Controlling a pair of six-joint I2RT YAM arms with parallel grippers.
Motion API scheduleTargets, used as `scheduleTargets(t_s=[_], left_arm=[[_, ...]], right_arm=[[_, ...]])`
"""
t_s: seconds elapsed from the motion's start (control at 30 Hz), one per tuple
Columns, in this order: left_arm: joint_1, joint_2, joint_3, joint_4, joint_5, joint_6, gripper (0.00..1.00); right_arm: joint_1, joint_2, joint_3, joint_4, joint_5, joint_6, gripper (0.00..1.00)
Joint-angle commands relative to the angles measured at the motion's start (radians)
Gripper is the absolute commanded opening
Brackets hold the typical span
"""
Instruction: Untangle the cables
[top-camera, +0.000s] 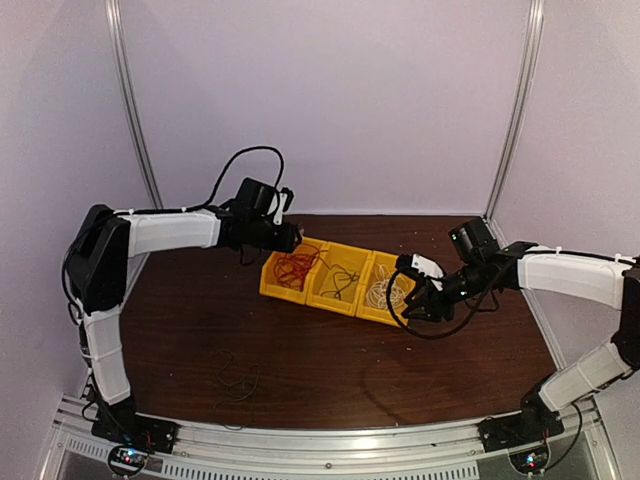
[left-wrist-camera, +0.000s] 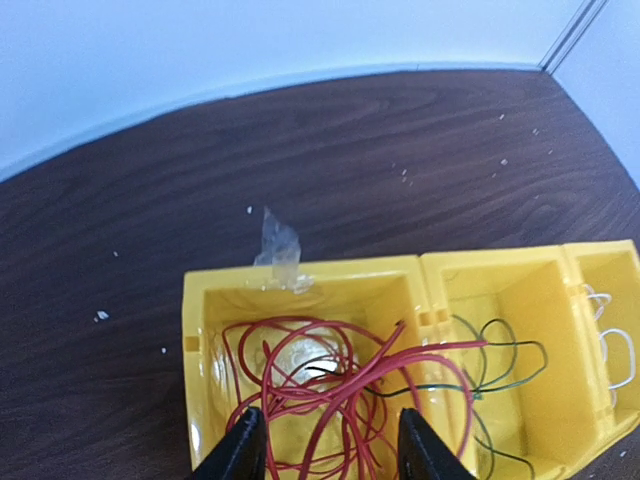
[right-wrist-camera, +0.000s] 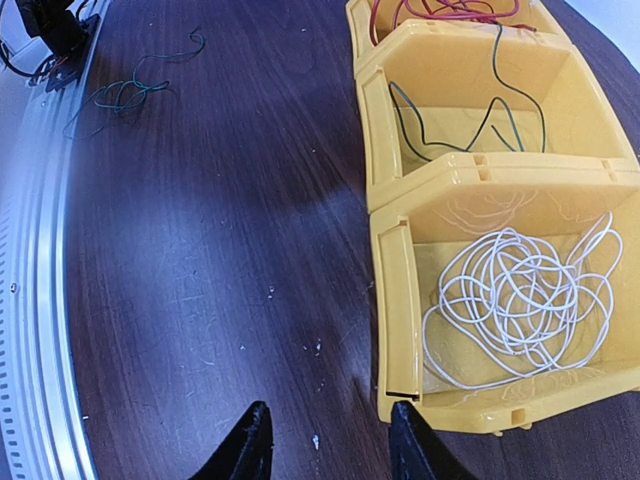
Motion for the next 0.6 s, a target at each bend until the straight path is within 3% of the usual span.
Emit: scheduleTargets(t_s=[0.0,0.2,0.37,0.57], left_arm=[[-0.02,-0.11,-0.01,0.046,-0.014,0.042,0.47],[-0.05,-0.149,-0.05,0.007,0.086,0.077,0.5],[-0.116,-0.136,-0.045,-0.109,-0.045,0.025,0.54],[-0.119,-0.126,-0.079,-0.197,-0.128,-0.131,0.56]], right_arm=[[0.001,0.007,0.008,-0.006,0.006,-0.003,0.42],[0.0,0.007,0.008,-0.006,0.008,-0.004,0.42],[0.001,0.013,0.009,-0.006,0.004,-0.006,0.42],[0.0,0.019,0.012,-0.009,0.001,-0.007,0.42]])
